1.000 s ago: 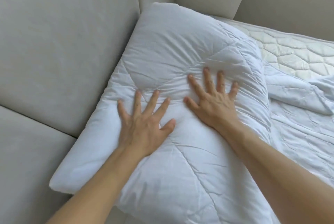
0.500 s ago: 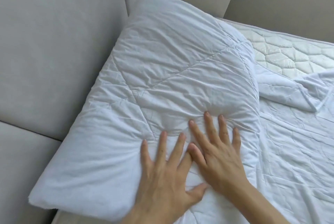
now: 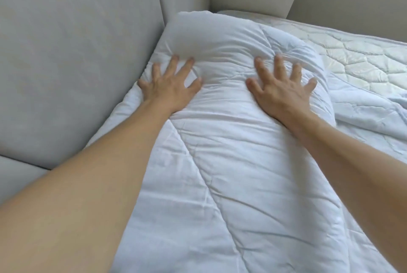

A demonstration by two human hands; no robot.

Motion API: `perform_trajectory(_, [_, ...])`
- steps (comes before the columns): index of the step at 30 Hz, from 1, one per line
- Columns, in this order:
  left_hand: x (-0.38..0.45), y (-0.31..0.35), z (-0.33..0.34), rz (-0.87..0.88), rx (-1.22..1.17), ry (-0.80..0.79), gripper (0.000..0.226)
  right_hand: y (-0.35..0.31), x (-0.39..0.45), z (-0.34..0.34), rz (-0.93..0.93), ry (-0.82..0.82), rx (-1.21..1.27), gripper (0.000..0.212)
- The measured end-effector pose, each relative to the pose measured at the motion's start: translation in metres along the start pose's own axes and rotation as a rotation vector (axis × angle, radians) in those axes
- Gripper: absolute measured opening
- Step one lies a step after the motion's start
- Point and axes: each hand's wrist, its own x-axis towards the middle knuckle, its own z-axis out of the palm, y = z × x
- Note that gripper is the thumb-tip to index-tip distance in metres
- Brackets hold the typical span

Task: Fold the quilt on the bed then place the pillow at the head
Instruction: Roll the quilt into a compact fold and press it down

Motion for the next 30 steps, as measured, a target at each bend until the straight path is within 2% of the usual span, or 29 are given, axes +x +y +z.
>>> perform_trajectory(3, [0.000, 0.000, 0.000, 0.001, 0.002, 0.021, 0.070, 0.002, 0.006, 0.000, -0.005, -0.013, 0.002, 0.065])
perform_trajectory(6, [-0.037, 0.000, -0.005, 0.021, 0.009, 0.026, 0.072, -0.001, -0.015, -0.011, 0.001, -0.018, 0.040, 0.063])
perform_trajectory(9, [-0.114, -0.014, -0.005, 0.059, 0.021, 0.058, 0.070, -0.011, -0.095, -0.017, -0.044, -0.016, 0.110, 0.063])
perform_trajectory(14, [-0.244, -0.058, 0.013, 0.033, 0.107, 0.105, 0.072, -0.019, -0.293, 0.015, -0.096, -0.105, 0.081, 0.080])
perform_trajectory(19, [-0.247, -0.071, 0.013, 0.067, 0.080, 0.012, 0.074, -0.021, -0.303, 0.027, -0.083, -0.194, -0.011, 0.081])
perform_trajectory(22, [-0.273, -0.055, -0.033, 0.099, -0.009, 0.103, 0.076, -0.020, -0.312, -0.022, -0.063, -0.155, 0.068, 0.086])
perform_trajectory(26, [-0.336, -0.023, -0.123, 0.209, -0.069, 0.343, 0.073, -0.022, -0.341, -0.130, -0.075, 0.054, 0.116, 0.081])
perform_trajectory(30, [-0.402, 0.007, -0.200, 0.254, -0.136, 0.478, 0.073, -0.028, -0.376, -0.231, -0.106, 0.257, 0.141, 0.079])
